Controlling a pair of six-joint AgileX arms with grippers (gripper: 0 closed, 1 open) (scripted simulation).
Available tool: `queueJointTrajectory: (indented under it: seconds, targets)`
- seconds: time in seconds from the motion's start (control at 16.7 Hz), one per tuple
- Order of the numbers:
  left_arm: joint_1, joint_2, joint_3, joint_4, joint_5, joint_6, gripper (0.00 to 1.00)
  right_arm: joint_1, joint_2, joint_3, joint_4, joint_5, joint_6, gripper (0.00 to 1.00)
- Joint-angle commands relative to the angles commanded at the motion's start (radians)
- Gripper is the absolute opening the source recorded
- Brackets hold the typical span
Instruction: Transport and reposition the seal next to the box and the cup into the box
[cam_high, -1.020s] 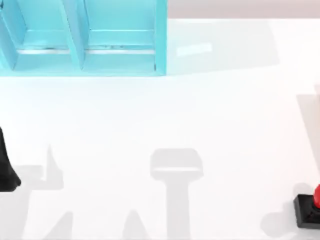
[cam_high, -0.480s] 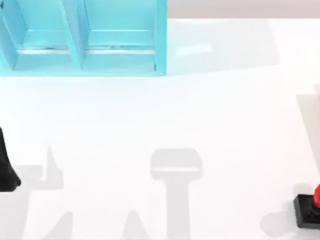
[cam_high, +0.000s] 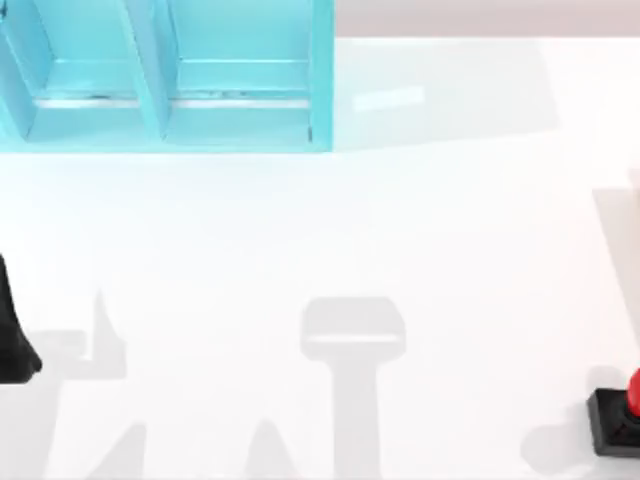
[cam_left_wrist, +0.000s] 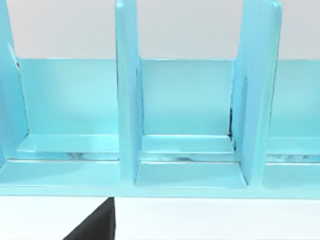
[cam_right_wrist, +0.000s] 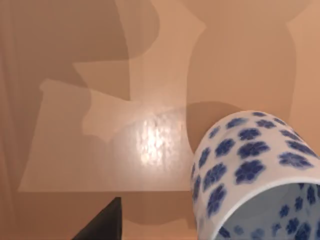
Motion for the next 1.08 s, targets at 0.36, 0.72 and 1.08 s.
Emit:
queueJointTrajectory:
  seconds: [0.36, 0.72, 1.08]
  targets:
    - [0.000, 0.000, 0.000, 0.000, 0.000, 0.000, 1.00, -0.024, -0.021, 0.157, -0.006, -0.063, -0.020, 1.00]
    - [0.000, 0.000, 0.000, 0.000, 0.000, 0.000, 1.00, -0.012, -0.043, 0.329, -0.260, -0.049, -0.022, 1.00]
    - [0.000, 0.000, 0.000, 0.000, 0.000, 0.000, 1.00, -0.005, -0.074, 0.334, -0.408, 0.000, -0.006, 1.00]
